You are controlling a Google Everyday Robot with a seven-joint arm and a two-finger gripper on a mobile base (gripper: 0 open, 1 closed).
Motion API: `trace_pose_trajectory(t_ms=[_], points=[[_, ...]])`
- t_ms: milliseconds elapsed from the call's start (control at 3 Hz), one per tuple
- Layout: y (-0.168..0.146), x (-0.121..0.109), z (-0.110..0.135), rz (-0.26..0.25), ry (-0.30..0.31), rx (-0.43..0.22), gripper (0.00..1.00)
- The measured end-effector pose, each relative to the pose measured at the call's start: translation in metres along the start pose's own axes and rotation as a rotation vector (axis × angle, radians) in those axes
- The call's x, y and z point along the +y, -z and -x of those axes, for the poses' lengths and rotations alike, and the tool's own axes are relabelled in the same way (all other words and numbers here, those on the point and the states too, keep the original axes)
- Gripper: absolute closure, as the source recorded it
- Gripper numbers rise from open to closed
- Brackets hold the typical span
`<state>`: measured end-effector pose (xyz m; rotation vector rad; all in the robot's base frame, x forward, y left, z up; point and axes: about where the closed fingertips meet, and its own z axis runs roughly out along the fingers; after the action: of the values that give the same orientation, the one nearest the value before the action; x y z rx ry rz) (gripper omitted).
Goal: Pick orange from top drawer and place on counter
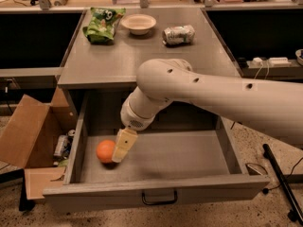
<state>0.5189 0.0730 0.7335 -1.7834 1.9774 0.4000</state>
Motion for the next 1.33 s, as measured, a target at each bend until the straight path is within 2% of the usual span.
trace_pose_trajectory(t_ms=[667,1000,1333], points=[[-0.041,0.003,0.036,0.030,0.064,-0.089,0.00],[-0.057,0.007,0.043,0.050,0.066,-0.103,0.00],[-0.069,0.009,0.040,0.058,0.048,-0.106,0.00]])
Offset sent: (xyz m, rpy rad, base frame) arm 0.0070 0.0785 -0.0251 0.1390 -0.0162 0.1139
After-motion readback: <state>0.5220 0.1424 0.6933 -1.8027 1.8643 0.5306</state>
